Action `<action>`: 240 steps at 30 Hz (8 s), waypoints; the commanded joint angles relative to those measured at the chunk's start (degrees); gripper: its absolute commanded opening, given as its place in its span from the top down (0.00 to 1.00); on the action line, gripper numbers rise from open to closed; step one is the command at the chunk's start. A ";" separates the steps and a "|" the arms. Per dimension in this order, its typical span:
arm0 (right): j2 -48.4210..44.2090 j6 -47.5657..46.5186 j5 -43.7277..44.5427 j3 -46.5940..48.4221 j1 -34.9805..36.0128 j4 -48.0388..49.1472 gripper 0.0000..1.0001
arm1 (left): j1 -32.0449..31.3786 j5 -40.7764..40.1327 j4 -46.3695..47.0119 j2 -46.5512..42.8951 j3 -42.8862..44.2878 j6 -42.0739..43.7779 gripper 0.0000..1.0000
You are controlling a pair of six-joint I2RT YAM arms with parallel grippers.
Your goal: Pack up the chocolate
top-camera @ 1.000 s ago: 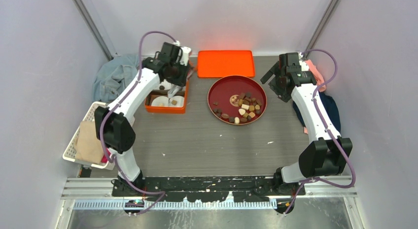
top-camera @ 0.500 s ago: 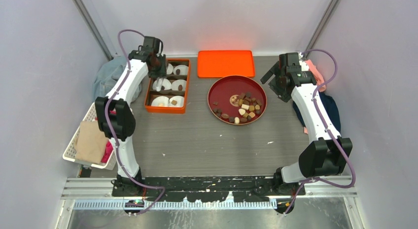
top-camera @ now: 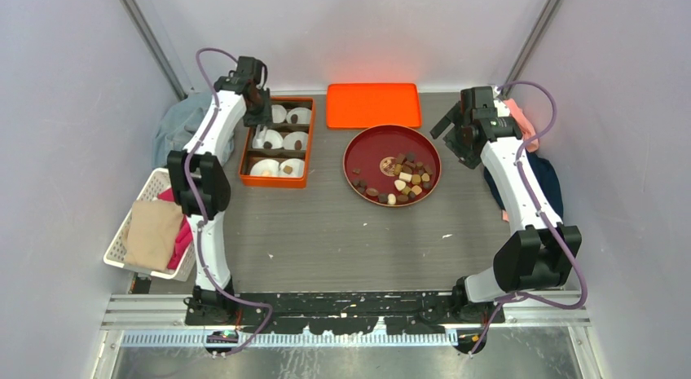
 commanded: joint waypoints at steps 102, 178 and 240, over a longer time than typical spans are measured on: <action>0.91 0.11 -1.09 2.08 -0.07 1.95 0.06 | -9.98 35.59 9.77 -40.77 -41.37 12.99 1.00; 66.98 -13.07 6.14 62.98 -0.09 -3.53 0.89 | -13.18 9.13 10.44 -27.79 -23.69 3.55 0.00; 13.81 0.78 -24.89 8.82 9.12 18.39 0.99 | 3.96 49.06 29.67 -24.14 -24.04 -30.01 0.68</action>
